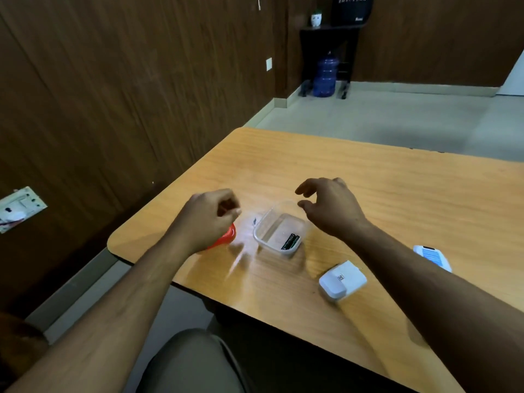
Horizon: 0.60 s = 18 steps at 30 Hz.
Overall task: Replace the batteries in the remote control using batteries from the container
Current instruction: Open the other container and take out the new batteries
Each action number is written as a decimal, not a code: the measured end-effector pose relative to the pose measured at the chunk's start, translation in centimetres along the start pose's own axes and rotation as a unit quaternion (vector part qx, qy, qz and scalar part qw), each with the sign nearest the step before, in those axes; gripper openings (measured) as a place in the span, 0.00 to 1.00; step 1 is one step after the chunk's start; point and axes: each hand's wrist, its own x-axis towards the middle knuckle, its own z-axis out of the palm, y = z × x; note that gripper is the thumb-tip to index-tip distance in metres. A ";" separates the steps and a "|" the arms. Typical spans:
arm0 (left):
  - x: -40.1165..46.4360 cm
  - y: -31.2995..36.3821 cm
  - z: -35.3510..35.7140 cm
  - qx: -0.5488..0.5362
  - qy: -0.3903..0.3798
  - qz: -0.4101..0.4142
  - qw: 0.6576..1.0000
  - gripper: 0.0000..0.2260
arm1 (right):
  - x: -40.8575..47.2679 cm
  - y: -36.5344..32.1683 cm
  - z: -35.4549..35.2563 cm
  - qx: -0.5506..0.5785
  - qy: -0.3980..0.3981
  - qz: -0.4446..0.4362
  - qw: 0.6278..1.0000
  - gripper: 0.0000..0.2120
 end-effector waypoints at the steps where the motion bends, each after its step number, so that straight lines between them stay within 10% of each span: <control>1: 0.8 1.1 0.5 -0.022 -0.017 -0.009 1.000 0.02 | 0.0 -0.2 -0.4 -0.004 -0.008 -0.018 1.000 0.10; 9: 3.5 3.8 5.2 0.052 -0.078 -0.071 0.993 0.08 | 0.2 -2.8 -1.6 -0.117 -0.220 -0.130 0.960 0.10; 18: 3.5 2.5 6.7 0.026 -0.044 -0.099 0.994 0.15 | 0.5 -3.7 -0.5 -0.196 -0.260 -0.191 0.926 0.06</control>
